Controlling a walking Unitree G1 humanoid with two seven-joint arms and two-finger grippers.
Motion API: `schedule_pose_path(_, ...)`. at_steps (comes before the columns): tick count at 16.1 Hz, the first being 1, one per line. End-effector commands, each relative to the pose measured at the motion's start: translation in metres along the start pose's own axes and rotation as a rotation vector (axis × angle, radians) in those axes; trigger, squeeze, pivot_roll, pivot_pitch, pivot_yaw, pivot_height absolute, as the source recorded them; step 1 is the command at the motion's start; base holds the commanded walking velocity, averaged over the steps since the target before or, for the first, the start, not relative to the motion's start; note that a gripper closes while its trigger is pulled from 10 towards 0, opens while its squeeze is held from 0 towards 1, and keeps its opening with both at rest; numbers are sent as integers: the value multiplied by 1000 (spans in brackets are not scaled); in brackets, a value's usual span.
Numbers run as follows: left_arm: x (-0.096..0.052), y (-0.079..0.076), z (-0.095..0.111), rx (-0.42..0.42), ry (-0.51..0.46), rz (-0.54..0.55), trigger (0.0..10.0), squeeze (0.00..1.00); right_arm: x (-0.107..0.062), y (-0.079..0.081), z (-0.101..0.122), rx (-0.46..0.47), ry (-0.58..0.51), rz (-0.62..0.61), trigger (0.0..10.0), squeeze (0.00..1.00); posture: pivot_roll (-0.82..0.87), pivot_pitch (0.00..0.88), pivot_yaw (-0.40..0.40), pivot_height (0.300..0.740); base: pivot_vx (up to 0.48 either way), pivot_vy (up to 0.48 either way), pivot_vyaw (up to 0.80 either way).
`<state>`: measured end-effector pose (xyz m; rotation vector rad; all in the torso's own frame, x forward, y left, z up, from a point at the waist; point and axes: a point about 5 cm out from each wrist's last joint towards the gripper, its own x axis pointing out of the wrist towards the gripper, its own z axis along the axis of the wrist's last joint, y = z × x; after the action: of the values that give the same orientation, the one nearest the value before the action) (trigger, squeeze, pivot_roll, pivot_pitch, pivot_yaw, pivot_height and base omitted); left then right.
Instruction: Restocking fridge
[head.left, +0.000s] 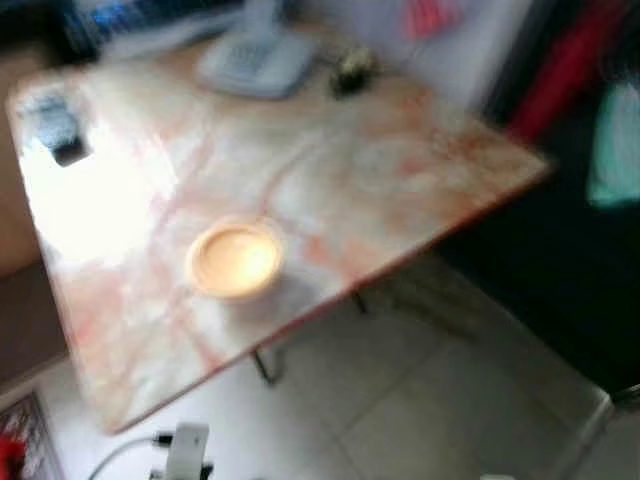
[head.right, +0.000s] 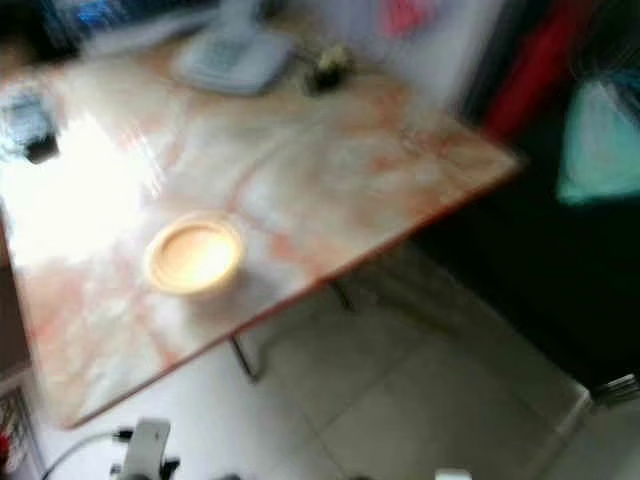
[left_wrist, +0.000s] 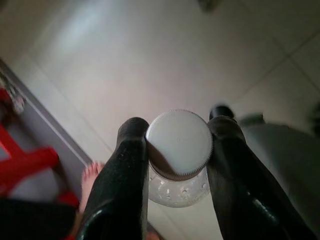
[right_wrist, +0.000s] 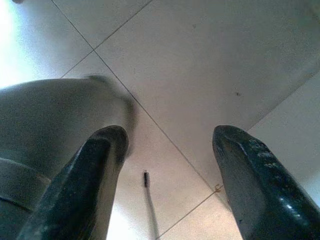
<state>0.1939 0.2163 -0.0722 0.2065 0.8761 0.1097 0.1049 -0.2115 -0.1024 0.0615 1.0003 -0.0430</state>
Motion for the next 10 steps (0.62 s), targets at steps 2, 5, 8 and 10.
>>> schedule_pose_path(2,-2,-3,-9,30,36,-21,10000,0,-4,-5,-11,0,35,-13,10000,0,130,162,-26,740,0,0,-788)
schedule_pose_path(5,-2,-2,-9,50,41,-12,10000,0,-4,-6,-11,-16,44,-31,10000,0,131,158,-28,740,0,0,-788)
schedule_pose_path(8,-2,-4,-10,60,43,-20,10000,0,-4,-7,-12,-14,47,-40,10000,0,131,143,-29,740,0,0,-788)
schedule_pose_path(10,-2,-6,-9,100,34,-41,10000,0,-5,-7,-12,-21,50,-43,10000,0,128,133,-24,740,0,0,-788)
